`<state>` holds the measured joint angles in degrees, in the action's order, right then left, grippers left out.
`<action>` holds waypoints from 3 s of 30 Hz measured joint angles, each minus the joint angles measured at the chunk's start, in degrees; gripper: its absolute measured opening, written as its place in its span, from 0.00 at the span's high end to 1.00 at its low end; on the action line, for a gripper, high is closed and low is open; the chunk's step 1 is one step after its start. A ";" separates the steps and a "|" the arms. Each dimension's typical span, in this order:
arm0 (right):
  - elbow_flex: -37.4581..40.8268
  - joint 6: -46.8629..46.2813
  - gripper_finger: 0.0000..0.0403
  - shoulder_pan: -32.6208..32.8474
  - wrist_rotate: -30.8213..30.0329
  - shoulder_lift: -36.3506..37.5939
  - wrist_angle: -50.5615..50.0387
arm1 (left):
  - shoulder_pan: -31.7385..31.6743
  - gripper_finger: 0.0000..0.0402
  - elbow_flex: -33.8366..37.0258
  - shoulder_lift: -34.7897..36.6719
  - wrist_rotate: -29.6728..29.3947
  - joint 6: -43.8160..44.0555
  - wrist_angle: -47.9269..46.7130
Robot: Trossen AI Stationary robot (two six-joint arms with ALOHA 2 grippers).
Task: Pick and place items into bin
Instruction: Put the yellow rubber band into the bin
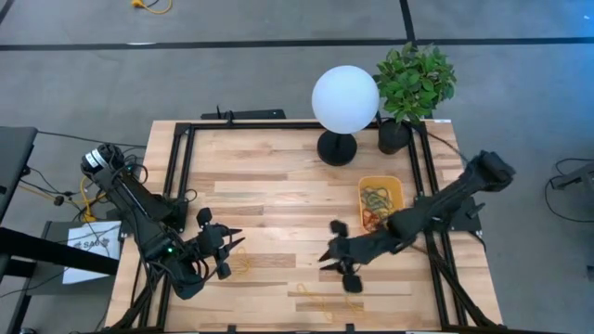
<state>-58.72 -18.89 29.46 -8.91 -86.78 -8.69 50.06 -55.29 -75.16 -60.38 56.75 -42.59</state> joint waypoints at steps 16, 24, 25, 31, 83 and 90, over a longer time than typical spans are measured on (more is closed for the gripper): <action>-9.15 12.75 0.77 -8.41 4.38 -26.09 26.75 | 0.02 0.76 0.00 -3.34 10.35 5.63 0.06; -12.56 8.37 0.77 -9.38 5.00 -24.43 17.62 | 0.07 0.76 0.02 -18.18 21.95 15.53 3.79; -12.79 8.38 0.77 -9.37 4.96 -24.32 18.12 | 0.07 0.76 0.02 -19.75 22.58 16.42 5.06; -12.76 8.34 0.77 -9.35 4.94 -24.22 18.05 | -0.30 0.76 0.02 -25.44 29.12 18.46 13.06; -12.70 10.20 0.77 -10.08 5.46 -28.75 25.28 | -0.65 1.00 -5.93 -29.03 11.27 10.52 10.39; -12.68 17.06 0.71 -9.93 6.27 -28.96 26.87 | -1.34 1.00 -6.40 -28.78 11.11 9.26 9.83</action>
<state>-71.40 -1.83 19.53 -2.63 -115.74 18.18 48.72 -61.69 -103.94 -49.28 66.02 -32.76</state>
